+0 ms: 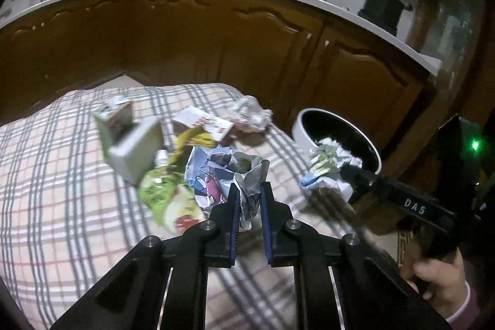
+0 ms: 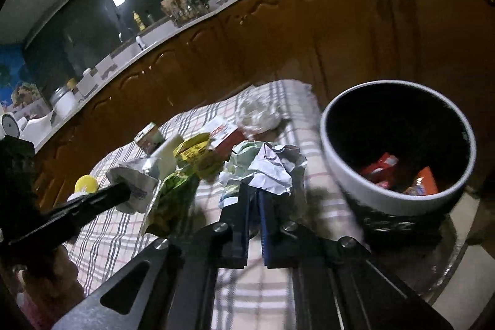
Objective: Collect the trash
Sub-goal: 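Carry both paper items over the black bin and open both tools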
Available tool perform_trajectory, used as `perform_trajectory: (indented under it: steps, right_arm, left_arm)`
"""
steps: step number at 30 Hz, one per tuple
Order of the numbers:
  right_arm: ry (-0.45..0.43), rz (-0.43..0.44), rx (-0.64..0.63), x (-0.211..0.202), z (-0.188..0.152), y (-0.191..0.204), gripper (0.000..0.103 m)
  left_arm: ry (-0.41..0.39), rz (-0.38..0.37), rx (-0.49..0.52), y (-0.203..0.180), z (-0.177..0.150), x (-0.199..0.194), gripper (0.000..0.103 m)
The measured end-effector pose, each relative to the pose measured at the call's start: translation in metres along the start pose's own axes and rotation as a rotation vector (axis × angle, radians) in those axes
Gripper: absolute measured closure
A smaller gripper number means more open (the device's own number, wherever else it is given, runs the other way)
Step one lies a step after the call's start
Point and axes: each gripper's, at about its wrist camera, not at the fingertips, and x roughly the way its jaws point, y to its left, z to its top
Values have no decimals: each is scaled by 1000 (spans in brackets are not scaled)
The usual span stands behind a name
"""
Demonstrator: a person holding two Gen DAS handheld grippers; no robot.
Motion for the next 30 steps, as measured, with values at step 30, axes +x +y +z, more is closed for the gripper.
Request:
perform_trajectory:
  steps: [30]
  right_arm:
    - [-83, -150, 108, -40, 29, -105, 98]
  left_arm:
    - [87, -117, 158, -103, 45, 107, 92]
